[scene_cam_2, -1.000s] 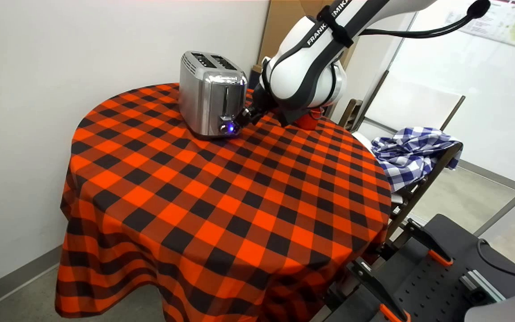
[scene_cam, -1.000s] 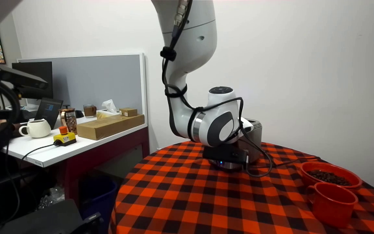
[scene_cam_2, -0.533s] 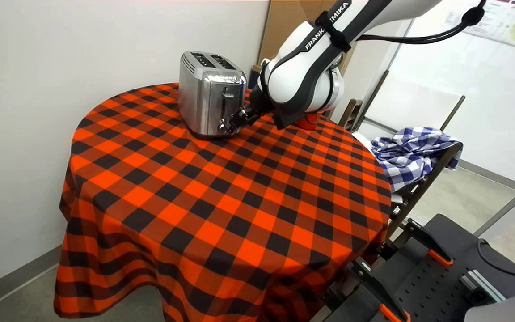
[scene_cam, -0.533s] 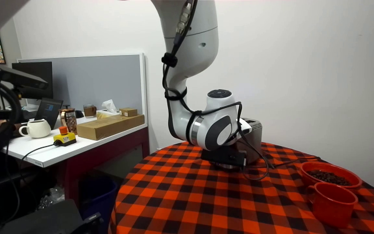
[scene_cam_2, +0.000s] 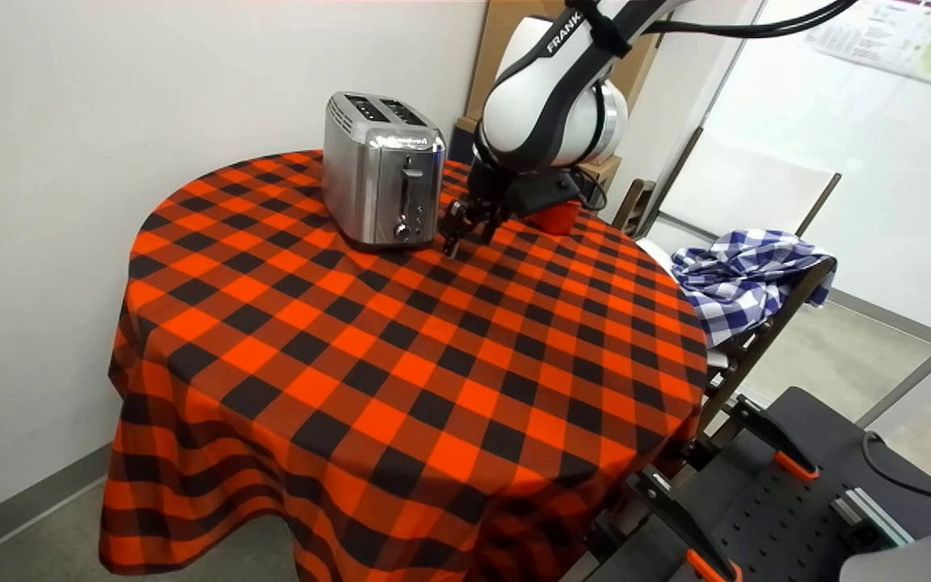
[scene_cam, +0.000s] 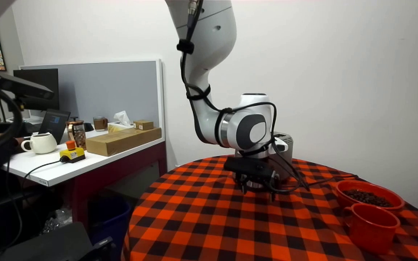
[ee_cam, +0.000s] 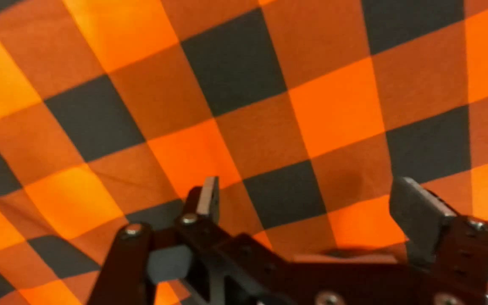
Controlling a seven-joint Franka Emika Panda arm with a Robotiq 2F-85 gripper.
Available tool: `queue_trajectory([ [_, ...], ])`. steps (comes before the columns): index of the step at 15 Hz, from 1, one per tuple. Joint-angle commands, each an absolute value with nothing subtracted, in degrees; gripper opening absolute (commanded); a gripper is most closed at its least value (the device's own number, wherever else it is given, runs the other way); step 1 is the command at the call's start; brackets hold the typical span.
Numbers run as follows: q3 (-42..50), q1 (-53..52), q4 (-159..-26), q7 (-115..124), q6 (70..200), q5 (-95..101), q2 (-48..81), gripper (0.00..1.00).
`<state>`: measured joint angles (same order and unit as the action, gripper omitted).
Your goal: Push the button on the bottom of the toaster
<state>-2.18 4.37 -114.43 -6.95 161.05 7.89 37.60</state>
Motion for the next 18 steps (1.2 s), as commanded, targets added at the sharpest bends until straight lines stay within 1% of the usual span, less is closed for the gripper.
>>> queue_trajectory([
  [1, -2.7, 3.6, -116.5, -7.0, 145.0, 4.6, 31.0, 1.0],
  [4, -4.5, 4.3, -119.9, -8.9, 132.1, 0.8, 23.5, 1.0],
  [8, -4.6, 3.5, -128.6, -8.6, 125.0, -2.7, 10.3, 1.0],
  [10, -4.4, 2.7, -134.3, -8.0, 125.4, -4.1, 3.5, 1.0],
  [13, -4.0, 1.3, -142.9, -6.6, 129.4, -5.4, -6.2, 1.0],
  [18, -3.4, -0.6, -152.9, -4.4, 133.3, -6.7, -19.1, 1.0],
])
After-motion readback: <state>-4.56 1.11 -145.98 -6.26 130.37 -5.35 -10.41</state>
